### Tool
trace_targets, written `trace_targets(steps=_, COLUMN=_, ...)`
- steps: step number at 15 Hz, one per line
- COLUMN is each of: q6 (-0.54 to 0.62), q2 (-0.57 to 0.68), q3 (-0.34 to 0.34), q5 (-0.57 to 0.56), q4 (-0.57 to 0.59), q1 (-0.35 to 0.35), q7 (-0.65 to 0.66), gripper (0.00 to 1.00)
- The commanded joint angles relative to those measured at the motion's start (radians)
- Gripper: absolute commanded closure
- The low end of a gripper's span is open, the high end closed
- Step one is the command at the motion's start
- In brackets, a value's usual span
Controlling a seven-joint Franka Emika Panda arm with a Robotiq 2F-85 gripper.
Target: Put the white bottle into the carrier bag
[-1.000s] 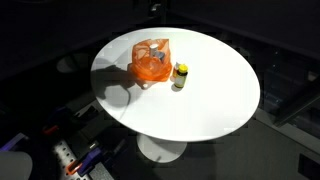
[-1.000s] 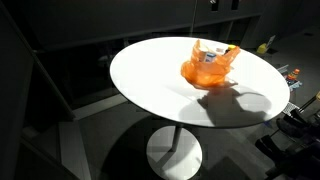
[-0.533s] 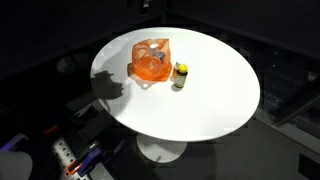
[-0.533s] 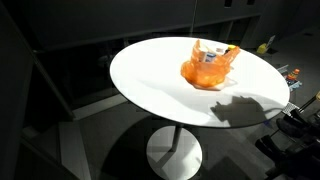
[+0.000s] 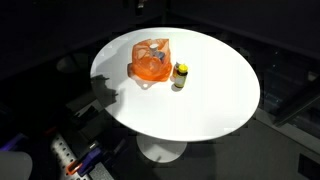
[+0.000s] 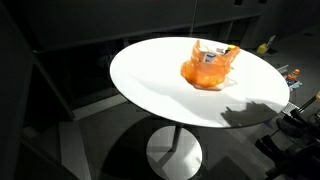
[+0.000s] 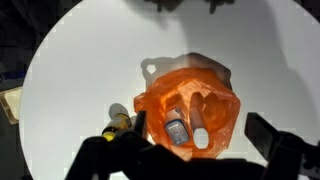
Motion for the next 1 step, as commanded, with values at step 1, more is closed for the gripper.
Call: trace_targets(steps=1, q6=-0.002, q2=0.000, q3=0.014, q5=0.000, q4=0.001, q1=-0.014, q7=0.000, gripper=0.00)
